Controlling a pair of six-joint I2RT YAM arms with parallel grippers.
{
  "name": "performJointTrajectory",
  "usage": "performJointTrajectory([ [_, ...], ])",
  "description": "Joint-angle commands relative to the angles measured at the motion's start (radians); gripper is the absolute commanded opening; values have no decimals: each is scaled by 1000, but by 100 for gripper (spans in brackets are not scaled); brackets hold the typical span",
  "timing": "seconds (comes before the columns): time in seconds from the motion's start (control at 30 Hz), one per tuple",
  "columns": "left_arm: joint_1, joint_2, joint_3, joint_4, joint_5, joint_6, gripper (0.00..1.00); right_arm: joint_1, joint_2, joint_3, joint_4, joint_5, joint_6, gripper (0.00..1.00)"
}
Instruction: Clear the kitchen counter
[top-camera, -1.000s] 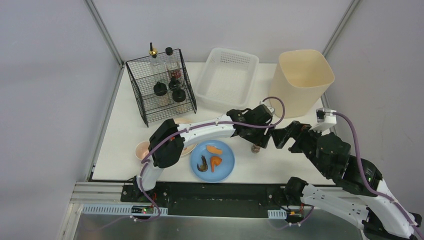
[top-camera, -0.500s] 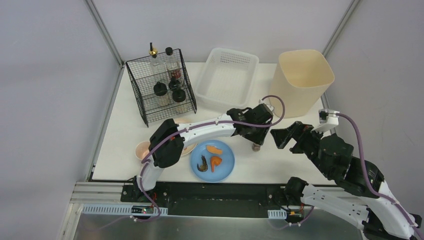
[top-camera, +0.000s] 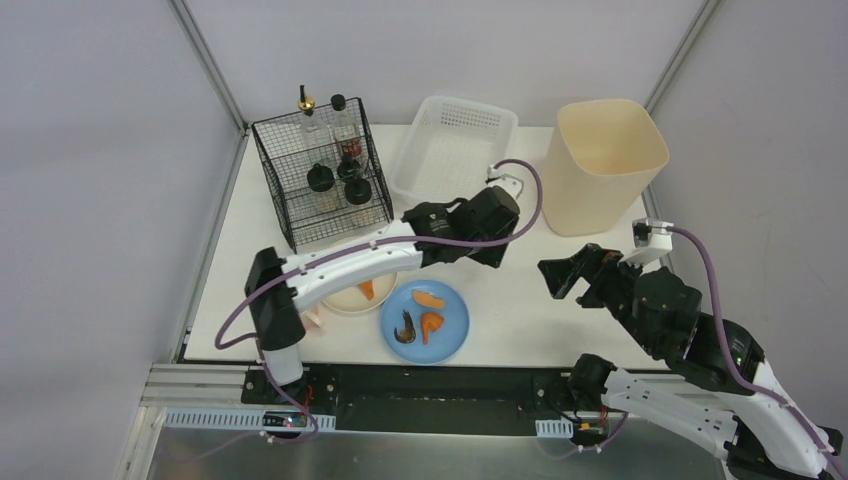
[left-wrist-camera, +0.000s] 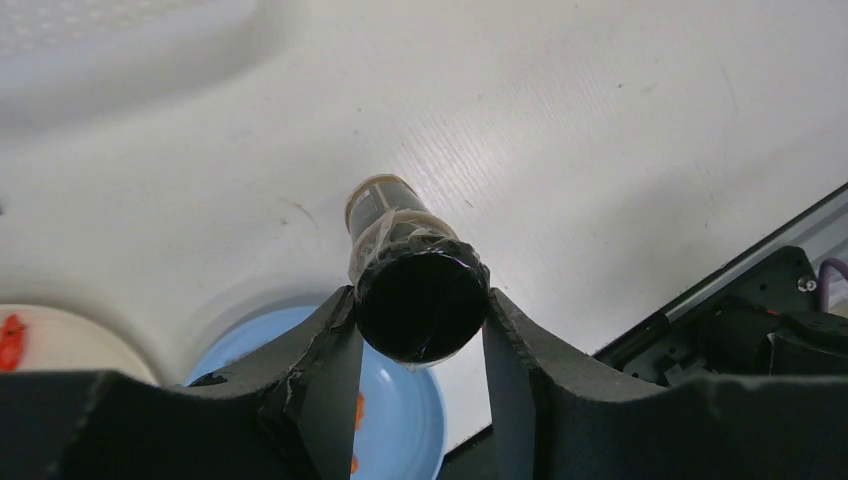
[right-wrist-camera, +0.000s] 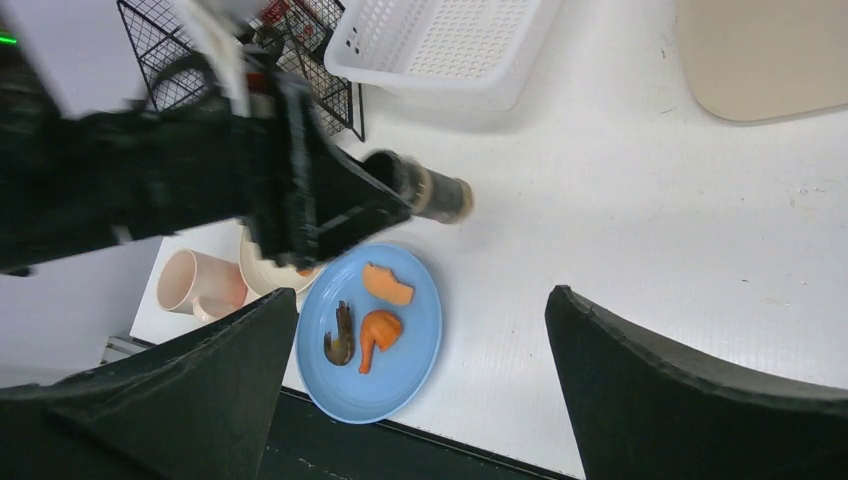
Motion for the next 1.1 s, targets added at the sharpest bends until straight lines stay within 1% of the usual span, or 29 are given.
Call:
performJointTrajectory([
  [0.0, 27, -165, -10, -67, -137, 60, 0, -3, 13, 0, 56, -3, 8, 99],
  [0.13, 101, -271, -41, -93, -146, 69, 0, -2, 33, -11, 81, -19, 8, 99],
  [0.23, 174, -336, -73, -102, -117, 79, 0, -2, 51, -19, 96, -33, 13, 99],
  [0.6, 467, -492, -184, -143, -116, 119, 0, -3, 78, -70, 159, -68, 30, 99],
  [0.87, 639, -578, -279, -177, -123, 116, 0, -1, 103, -115, 213, -113, 45, 99],
  [1.07, 743, -585, -320, -176, -84, 103, 0, -1, 112, -125, 230, -129, 59, 99],
])
